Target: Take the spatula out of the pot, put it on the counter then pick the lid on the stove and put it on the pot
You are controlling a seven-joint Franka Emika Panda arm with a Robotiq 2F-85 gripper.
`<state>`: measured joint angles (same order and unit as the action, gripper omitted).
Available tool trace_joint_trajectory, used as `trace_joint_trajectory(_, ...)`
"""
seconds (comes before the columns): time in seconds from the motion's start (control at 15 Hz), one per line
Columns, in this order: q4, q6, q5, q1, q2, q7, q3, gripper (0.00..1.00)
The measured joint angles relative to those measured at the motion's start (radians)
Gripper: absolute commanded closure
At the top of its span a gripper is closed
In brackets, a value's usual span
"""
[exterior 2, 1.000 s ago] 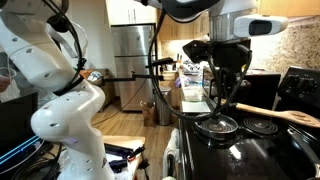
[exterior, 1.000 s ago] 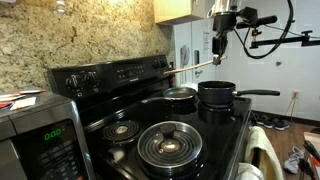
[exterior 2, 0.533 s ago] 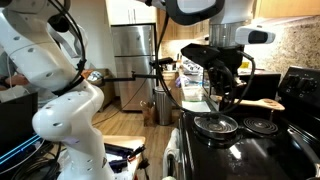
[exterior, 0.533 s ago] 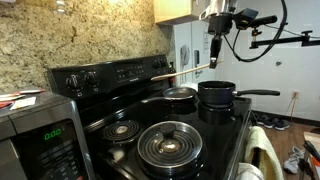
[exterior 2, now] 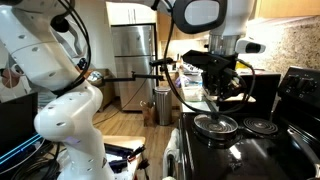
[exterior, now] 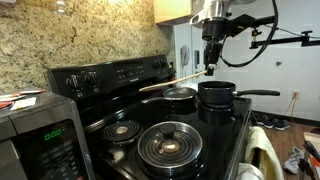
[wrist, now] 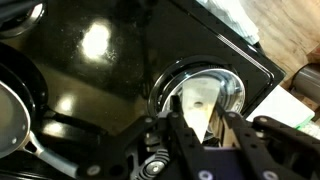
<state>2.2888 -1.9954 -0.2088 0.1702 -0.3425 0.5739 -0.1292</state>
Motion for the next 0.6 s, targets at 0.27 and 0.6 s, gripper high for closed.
trace_joint_trajectory(0.27,0.000,0.000,0.000,0.000,0.000,0.016,0.002,0.92)
trace_joint_trajectory(0.6,0.009,-0.046,0.000,0.022,0.002,0.202,0.039,0.91)
